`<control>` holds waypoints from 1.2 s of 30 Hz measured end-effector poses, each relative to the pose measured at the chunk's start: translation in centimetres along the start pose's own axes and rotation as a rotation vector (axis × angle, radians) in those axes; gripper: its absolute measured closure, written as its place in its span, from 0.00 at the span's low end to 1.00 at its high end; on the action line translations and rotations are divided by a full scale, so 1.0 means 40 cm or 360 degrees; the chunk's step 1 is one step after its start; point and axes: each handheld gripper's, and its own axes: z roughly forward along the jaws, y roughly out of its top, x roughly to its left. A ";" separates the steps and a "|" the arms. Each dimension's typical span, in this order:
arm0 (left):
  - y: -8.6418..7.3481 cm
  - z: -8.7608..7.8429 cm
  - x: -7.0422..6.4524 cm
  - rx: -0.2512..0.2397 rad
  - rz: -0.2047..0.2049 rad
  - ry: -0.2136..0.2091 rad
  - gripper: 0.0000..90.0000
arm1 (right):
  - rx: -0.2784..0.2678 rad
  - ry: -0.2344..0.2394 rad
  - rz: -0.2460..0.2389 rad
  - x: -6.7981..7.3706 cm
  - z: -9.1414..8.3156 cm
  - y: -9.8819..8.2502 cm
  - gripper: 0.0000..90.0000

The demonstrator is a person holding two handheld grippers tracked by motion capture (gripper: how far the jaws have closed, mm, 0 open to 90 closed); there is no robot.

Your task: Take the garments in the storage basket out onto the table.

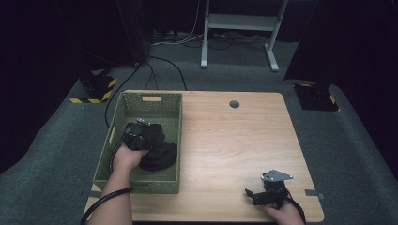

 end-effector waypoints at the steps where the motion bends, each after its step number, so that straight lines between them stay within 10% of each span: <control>1: 0.002 -0.007 0.002 -0.0009 0.0011 -0.0005 0.61 | -0.0001 0.0002 0.0002 0.000 0.000 0.000 0.00; 36: 0.039 -0.205 -0.055 -0.0774 0.0008 -0.0057 0.61 | 0.0006 -0.0006 -0.0022 0.003 0.001 0.000 0.00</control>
